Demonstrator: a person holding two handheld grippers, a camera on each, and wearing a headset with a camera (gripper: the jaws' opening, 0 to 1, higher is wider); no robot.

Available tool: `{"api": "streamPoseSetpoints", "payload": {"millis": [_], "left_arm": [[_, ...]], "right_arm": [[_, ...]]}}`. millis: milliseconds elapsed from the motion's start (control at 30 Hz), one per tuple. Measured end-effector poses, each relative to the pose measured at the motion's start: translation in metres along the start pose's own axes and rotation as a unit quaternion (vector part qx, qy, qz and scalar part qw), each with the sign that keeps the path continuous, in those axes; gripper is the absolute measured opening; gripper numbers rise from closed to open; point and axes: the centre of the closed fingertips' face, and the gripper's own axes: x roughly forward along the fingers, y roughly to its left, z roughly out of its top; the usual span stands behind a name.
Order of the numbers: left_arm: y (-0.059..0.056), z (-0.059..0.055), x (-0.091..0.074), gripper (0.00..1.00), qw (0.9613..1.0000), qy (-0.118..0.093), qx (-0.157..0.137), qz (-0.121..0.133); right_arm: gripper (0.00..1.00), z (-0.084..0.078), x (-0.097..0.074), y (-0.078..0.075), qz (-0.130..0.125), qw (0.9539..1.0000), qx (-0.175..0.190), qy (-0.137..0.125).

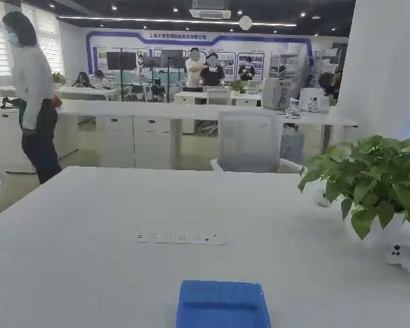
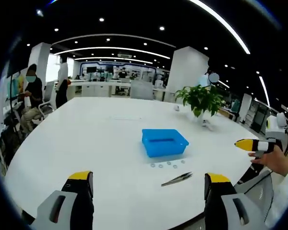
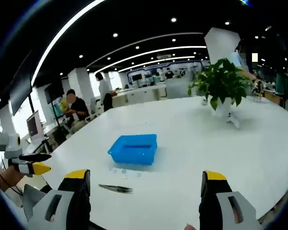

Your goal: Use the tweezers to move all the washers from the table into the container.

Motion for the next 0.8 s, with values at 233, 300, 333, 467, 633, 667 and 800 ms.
{"api": "streamPoseSetpoints", "payload": {"millis": [233, 300, 333, 467, 633, 667, 800], "left_arm": [[-0.0002, -0.0012, 0.0005, 0.99, 1.0, 0.002, 0.002, 0.002], [-0.0011, -0.0027, 0.0008, 0.99, 1.0, 0.006, 0.001, 0.0], [-0.0011, -0.0034, 0.001, 0.99, 1.0, 0.007, 0.001, 0.0], [-0.0016, -0.0062, 0.0014, 0.99, 0.9999, 0.012, 0.002, 0.002], [-0.0013, -0.0056, 0.0016, 0.99, 0.9999, 0.008, 0.007, 0.003], [-0.0012, -0.005, 0.0018, 0.99, 0.9999, 0.007, 0.008, 0.003], [-0.0019, -0.0033, 0.002, 0.99, 1.0, 0.004, 0.008, 0.003]], "right_arm": [[0.99, -0.0037, 0.003, 0.0002, 0.002, 0.9999, -0.009, 0.011], [0.99, -0.0043, 0.0033, 0.0002, 0.002, 0.9999, -0.01, 0.011], [0.99, -0.0047, 0.0033, 0.0003, 0.002, 0.9999, -0.011, 0.012], [0.99, -0.0061, 0.004, -0.0011, 0.003, 0.9999, -0.004, 0.014], [0.99, -0.0048, 0.0044, -0.0018, 0.005, 0.9999, -0.003, 0.01], [0.99, -0.0052, 0.0047, -0.0015, 0.006, 0.9999, -0.003, 0.011], [0.99, -0.007, 0.0059, -0.0004, 0.008, 0.9998, -0.004, 0.015]]}}
